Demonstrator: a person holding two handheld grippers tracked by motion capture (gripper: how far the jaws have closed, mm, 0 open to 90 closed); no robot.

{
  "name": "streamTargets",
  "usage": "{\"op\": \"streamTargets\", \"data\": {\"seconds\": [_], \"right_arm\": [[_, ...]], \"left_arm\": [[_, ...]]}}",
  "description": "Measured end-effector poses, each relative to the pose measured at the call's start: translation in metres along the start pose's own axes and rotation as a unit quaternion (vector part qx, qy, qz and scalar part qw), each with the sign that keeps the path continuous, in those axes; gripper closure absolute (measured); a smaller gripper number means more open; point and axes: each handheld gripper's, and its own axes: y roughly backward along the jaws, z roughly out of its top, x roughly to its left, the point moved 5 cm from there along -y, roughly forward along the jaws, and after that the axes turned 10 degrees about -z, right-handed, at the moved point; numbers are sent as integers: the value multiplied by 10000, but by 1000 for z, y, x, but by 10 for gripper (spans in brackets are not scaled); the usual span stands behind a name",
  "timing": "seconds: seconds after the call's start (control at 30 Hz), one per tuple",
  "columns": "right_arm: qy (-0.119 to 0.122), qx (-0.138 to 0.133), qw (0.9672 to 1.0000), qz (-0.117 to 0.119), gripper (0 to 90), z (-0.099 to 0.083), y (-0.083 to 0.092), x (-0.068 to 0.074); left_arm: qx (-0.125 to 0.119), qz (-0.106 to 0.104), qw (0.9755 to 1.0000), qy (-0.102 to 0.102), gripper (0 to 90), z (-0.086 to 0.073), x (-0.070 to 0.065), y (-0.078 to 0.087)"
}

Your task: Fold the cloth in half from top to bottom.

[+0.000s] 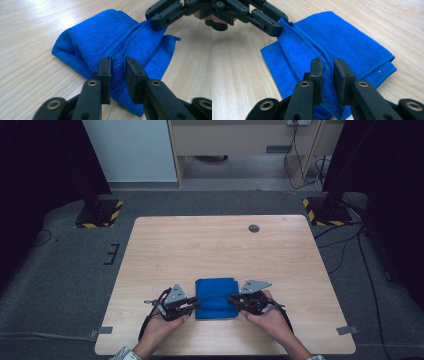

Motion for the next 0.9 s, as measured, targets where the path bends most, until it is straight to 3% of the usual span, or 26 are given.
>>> {"op": "streamTargets", "data": {"seconds": [0.63,0.9], "right_arm": [[-133,157,9997,150,566,-11,14,12],[-158,201,9994,227,490,-12,16,18]], "left_arm": [[112,-250,9995,-133,635,-10,-16,8],[-23,-252,9996,-119,629,-10,-20,17]]}}
